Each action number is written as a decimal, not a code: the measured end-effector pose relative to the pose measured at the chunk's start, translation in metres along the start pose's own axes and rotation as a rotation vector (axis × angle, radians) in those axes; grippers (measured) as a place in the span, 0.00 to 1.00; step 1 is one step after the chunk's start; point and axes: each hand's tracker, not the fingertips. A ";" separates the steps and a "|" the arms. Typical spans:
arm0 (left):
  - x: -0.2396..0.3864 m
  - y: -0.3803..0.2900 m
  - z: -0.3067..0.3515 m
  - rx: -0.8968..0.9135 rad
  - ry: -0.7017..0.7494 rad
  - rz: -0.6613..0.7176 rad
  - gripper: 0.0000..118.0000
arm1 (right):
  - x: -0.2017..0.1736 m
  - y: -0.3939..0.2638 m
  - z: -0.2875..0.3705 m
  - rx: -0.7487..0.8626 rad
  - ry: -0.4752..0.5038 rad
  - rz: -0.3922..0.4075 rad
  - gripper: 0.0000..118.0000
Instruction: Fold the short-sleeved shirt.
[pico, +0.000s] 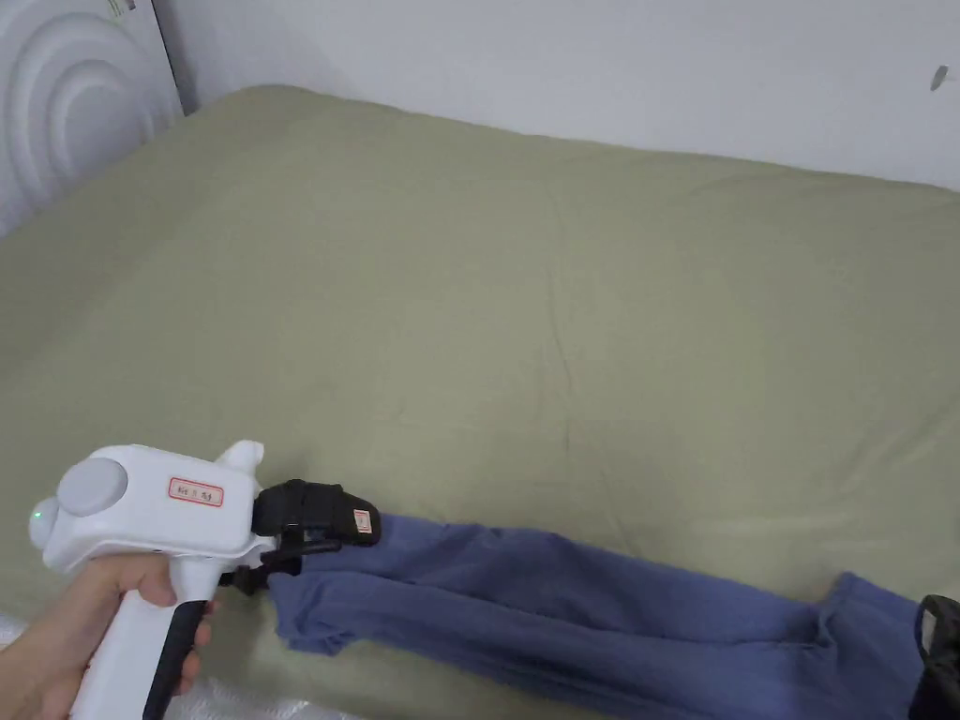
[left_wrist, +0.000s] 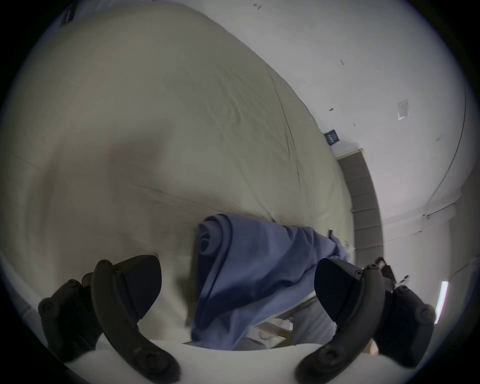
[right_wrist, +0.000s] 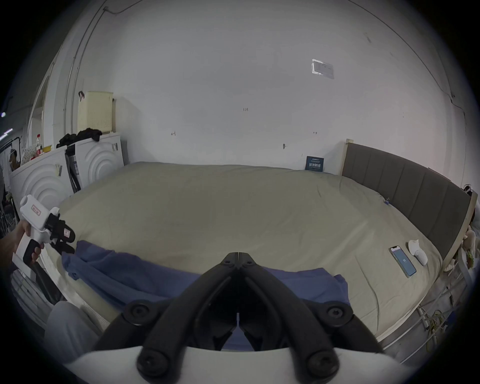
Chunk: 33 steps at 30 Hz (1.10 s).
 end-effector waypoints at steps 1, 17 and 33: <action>-0.001 -0.001 -0.004 0.013 -0.013 -0.015 0.99 | 0.000 0.000 0.000 -0.004 -0.004 0.002 0.01; -0.006 0.006 -0.010 -0.014 0.008 0.010 0.07 | 0.001 -0.004 0.009 -0.034 0.021 -0.019 0.01; 0.060 0.022 0.080 0.118 0.270 -0.087 0.07 | 0.035 -0.006 0.026 -0.004 0.007 -0.101 0.01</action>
